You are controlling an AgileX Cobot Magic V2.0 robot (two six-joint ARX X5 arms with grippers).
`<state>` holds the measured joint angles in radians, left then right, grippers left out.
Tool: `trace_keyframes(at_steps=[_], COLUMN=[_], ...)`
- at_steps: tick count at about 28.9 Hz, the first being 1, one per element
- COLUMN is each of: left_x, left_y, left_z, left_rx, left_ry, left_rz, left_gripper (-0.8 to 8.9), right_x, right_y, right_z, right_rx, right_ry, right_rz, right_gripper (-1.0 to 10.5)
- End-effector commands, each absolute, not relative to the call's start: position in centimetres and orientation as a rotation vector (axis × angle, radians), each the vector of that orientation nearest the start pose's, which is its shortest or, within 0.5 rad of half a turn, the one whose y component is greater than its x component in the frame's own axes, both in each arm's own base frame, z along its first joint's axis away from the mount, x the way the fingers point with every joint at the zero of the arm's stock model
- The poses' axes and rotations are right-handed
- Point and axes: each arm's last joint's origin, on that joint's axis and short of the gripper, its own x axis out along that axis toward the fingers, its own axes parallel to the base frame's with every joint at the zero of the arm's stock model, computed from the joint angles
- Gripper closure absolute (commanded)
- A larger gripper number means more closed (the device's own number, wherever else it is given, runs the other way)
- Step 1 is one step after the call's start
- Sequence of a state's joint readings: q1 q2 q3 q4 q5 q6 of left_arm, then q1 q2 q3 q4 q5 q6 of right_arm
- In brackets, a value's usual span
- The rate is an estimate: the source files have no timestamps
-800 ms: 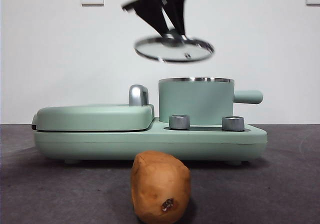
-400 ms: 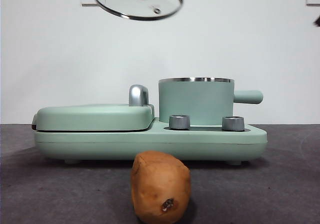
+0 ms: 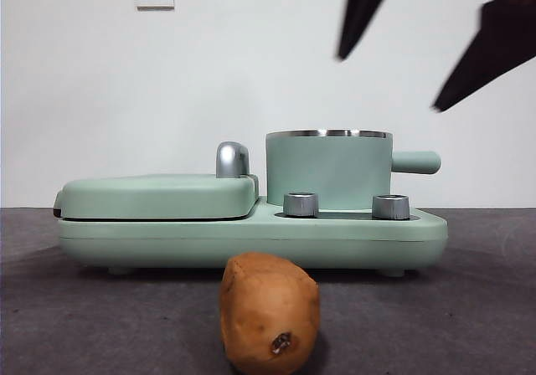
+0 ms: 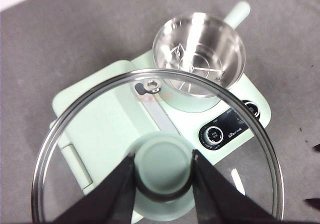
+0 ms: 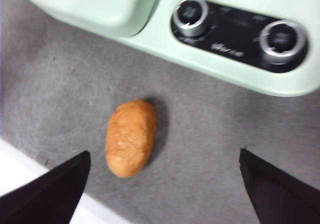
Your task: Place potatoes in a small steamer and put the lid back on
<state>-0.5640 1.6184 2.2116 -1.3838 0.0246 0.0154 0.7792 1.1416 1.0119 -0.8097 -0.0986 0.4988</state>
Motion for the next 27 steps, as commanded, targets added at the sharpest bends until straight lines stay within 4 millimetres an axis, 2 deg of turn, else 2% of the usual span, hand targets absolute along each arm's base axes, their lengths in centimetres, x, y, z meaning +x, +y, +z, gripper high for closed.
trace_keyframes(at_steps=[1,9,14,19,27], left_x=[21.2,16.6,14.1,11.4,10.1], left_y=[-13.6,-10.7,-9.1,-7.4,-6.5], left_z=[49.2,47.3,45.8,44.2,44.0], left_rx=[0.233,0.242,0.224,0.21,0.201], left_ry=[0.731,0.762,0.748,0.717,0.684], left_rz=[-0.575,-0.573,-0.569,-0.569,-0.571], left_gripper=[7.99,7.99,7.99,7.99,7.99], right_x=[15.5,15.3,15.1,15.4,16.2], right_y=[17.6,22.5,24.3,25.9,27.2], right_z=[29.1,26.7,24.6,21.5,18.0], right_rx=[0.105,0.055,0.004,-0.063,-0.13], right_ry=[1.097,1.13,1.201,1.277,1.327], right_rz=[0.567,0.614,0.605,0.568,0.527], right_gripper=[4.8,4.8,4.8,4.8,5.1])
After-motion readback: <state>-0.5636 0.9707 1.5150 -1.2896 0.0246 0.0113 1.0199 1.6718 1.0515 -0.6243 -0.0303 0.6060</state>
